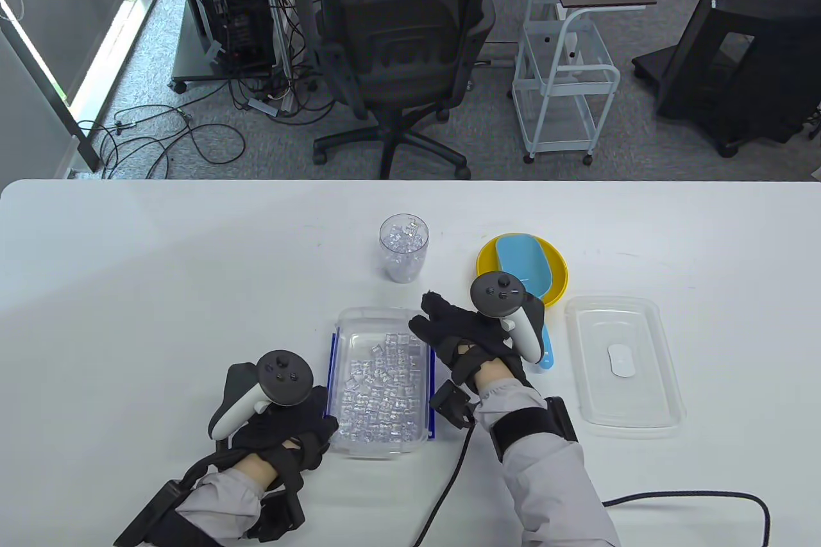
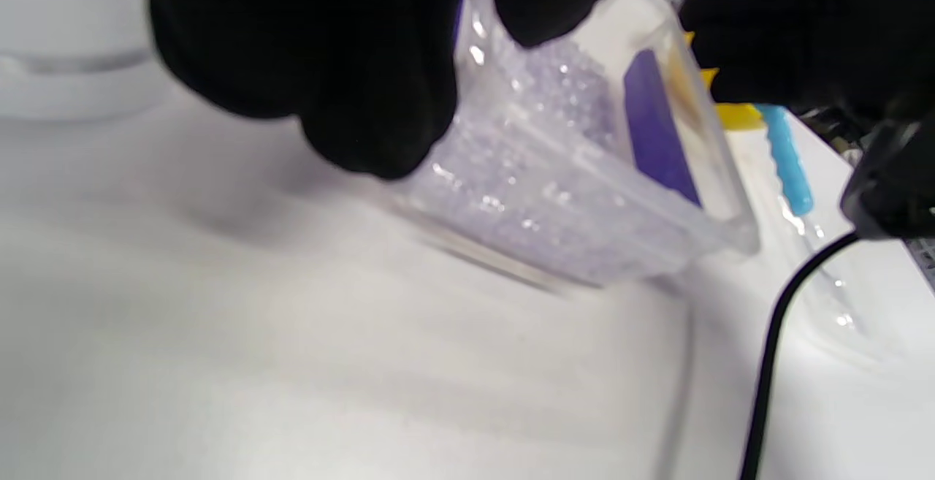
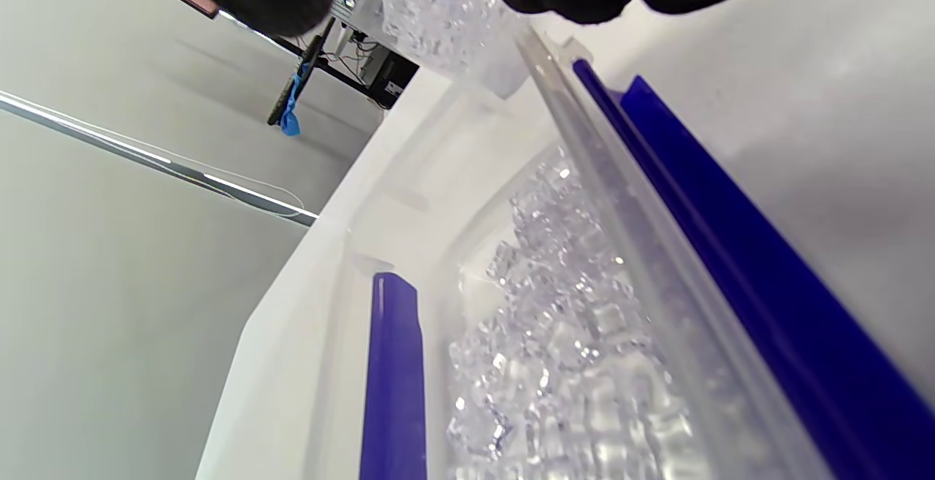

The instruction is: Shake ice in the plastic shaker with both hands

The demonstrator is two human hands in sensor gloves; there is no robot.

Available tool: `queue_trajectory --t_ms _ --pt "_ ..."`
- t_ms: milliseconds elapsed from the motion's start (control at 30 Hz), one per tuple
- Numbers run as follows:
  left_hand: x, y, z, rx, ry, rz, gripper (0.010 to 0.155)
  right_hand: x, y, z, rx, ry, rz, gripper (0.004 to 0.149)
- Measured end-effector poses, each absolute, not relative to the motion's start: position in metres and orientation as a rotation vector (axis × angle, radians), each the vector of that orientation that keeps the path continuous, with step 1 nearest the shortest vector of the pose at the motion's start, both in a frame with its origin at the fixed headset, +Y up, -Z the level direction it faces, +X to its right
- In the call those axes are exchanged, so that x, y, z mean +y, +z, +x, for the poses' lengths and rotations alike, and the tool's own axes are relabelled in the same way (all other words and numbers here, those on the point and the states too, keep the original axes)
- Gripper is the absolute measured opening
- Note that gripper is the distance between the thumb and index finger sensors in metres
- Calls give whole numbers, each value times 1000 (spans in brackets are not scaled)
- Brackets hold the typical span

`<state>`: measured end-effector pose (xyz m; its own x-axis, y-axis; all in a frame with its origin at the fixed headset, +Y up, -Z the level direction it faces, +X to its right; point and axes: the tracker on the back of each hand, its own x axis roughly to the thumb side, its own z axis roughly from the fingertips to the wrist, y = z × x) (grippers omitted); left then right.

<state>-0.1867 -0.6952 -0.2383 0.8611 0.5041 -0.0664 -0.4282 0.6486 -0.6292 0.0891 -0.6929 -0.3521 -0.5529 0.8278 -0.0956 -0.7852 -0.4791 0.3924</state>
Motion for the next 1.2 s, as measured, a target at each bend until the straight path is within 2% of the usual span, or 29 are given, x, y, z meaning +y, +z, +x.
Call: queue_trajectory --t_ms 267,467,567,700,933,1067,1200 --pt "-657 -231 -201 -150 538 -483 62 -646 -336 123 320 2161 125 65" --pt "-627 -227 -224 -101 468 -213 60 -621 -316 165 164 2218 41 65" --pt "-620 -228 -237 -58 432 -95 60 -614 -306 186 107 2259 -7 66" --pt "-626 -234 -255 7 391 20 60 -611 -294 216 36 2307 -103 65" --pt "-664 -240 -271 64 371 125 64 -633 -279 260 12 2420 -315 64" --pt "-688 -240 -268 46 359 184 65 -662 -280 265 80 2606 -438 64" --pt "-686 -239 -270 10 335 172 65 -697 -286 257 183 2787 -533 66"
